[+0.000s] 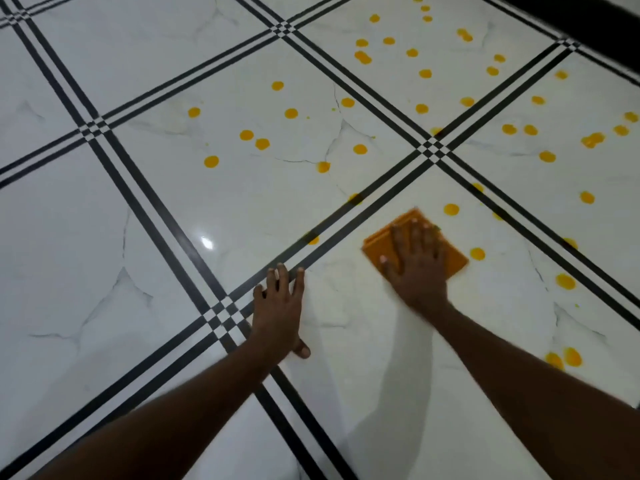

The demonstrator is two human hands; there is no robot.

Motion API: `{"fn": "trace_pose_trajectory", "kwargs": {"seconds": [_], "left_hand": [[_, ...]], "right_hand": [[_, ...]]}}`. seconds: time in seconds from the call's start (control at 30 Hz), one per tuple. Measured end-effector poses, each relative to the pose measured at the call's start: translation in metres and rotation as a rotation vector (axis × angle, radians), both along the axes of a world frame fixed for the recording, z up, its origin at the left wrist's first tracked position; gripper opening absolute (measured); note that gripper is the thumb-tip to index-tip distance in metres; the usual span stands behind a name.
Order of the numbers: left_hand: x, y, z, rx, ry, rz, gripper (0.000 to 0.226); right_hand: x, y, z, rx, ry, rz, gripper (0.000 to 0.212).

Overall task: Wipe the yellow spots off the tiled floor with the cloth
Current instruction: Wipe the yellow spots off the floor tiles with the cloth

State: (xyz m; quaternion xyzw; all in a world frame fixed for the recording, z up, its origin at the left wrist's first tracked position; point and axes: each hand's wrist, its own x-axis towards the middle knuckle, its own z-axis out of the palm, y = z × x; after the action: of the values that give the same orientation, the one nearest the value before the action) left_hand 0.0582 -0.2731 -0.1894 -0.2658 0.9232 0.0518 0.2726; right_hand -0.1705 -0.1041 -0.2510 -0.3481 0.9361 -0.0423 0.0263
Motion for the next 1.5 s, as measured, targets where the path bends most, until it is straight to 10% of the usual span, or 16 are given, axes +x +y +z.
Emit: {"fn": "trace_pose_trajectory", "kwargs": {"seconds": [0.1,0.2,0.33,0.53,0.77,0.97,1.17,1.37,1.5], "left_hand": [[-0.003,0.0,0.003,-0.007,-0.013,-0.004,0.156],[-0.005,0.002,0.011,0.034,-0.005,0.015,0.156],[-0.001,-0.002,0.011,0.057,0.002,0.054,0.157],[-0.064,0.034,0.01,0.092,0.169,-0.058,0.154],[-0.124,0.045,-0.004,0.055,0.127,-0.128,0.155],[-0.124,0.044,-0.002,0.063,0.126,-0.108,0.158],[-0.127,0.047,-0.004,0.069,0.106,-0.097,0.158],[-0.127,0.044,-0.004,0.08,0.084,-0.102,0.16],[-0.143,0.051,0.005,0.064,0.095,-0.067,0.151]], "right_hand": [[0.044,0.008,0.008,-0.06,-0.039,-0.272,0.075],[0.13,0.012,0.019,-0.058,-0.117,-0.074,0.078],[0.032,-0.021,0.012,-0.012,-0.118,0.295,0.076],[-0.041,0.021,0.008,0.008,-0.023,-0.002,0.076],[-0.059,0.074,0.005,0.107,-0.057,0.53,0.076],[-0.103,0.056,0.005,-0.024,-0.006,-0.066,0.077],[-0.056,0.01,0.004,-0.054,-0.075,0.425,0.076],[-0.145,0.063,0.0,-0.099,0.016,-0.234,0.074],[-0.063,0.064,0.001,-0.077,-0.036,0.052,0.075]]}}
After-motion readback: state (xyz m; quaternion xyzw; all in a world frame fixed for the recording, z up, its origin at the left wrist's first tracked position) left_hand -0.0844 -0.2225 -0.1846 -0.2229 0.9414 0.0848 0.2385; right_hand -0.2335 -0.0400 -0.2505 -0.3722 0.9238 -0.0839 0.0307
